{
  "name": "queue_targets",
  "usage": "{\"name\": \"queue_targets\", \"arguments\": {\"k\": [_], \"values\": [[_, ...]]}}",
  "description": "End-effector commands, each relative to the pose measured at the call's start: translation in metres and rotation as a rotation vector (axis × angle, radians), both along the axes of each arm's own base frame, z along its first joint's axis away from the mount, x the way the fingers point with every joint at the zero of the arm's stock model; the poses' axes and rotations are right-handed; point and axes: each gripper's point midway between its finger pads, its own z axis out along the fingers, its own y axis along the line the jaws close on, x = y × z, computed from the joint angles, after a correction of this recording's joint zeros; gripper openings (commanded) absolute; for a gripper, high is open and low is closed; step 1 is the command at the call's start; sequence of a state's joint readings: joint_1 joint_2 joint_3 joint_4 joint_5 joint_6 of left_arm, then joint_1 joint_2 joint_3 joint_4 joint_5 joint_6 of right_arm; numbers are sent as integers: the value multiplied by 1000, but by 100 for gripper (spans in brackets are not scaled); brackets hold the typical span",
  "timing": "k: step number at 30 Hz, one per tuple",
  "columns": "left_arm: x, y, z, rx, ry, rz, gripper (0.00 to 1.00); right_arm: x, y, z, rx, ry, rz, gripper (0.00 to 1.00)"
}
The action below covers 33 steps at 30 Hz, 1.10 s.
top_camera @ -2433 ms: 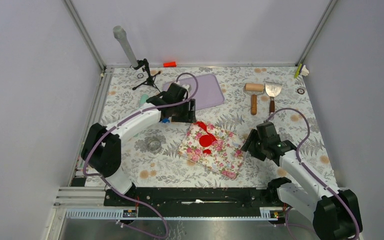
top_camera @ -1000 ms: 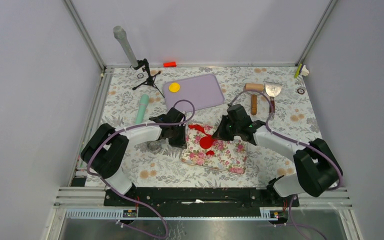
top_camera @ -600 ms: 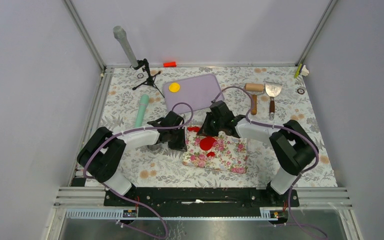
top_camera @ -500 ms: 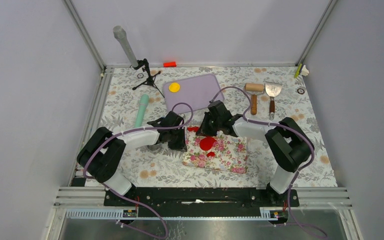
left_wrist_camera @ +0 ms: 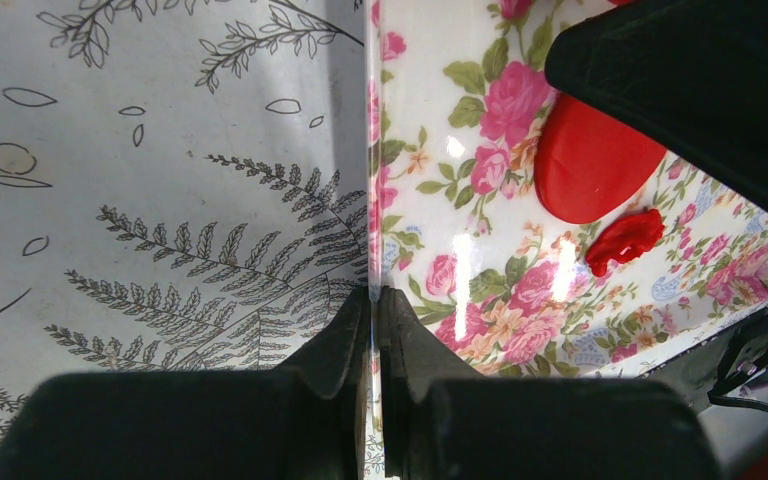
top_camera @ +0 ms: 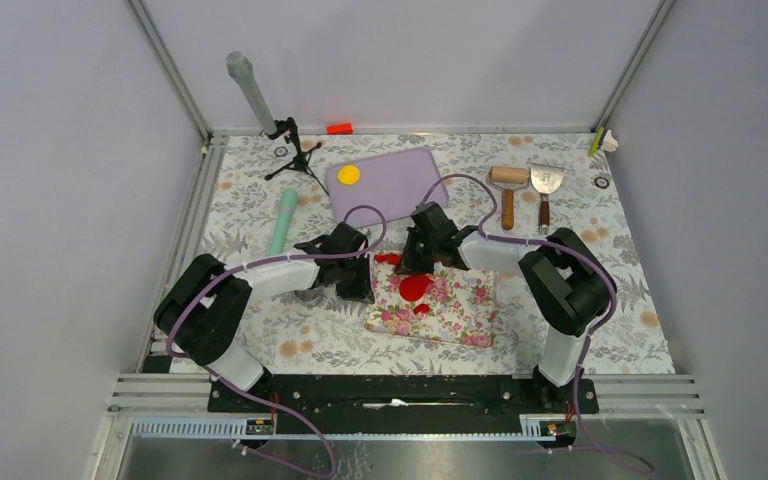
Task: Roll out the dumpling wrappers from the dough
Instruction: Remove the dumpling wrapper from the work surface.
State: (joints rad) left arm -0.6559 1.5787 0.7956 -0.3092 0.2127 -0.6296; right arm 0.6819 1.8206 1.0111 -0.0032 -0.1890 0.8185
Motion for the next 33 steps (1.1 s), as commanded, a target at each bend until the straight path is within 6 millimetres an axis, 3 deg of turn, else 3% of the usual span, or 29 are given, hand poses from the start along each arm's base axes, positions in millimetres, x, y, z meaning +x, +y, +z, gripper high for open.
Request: {"name": "queue_targets", "arguments": {"k": [1, 6, 17, 33], "values": [[-10, 1, -3, 3, 28, -23, 2, 3, -8, -7, -85, -14, 6, 0], [-11, 1, -4, 4, 31, -25, 2, 2, -18, -13, -146, -13, 13, 0], [-12, 2, -5, 10, 29, -26, 2, 18, -41, -4, -235, -89, -39, 0], [-14, 2, -10, 18, 39, -34, 1, 24, -74, 3, -360, -134, -74, 0]]}}
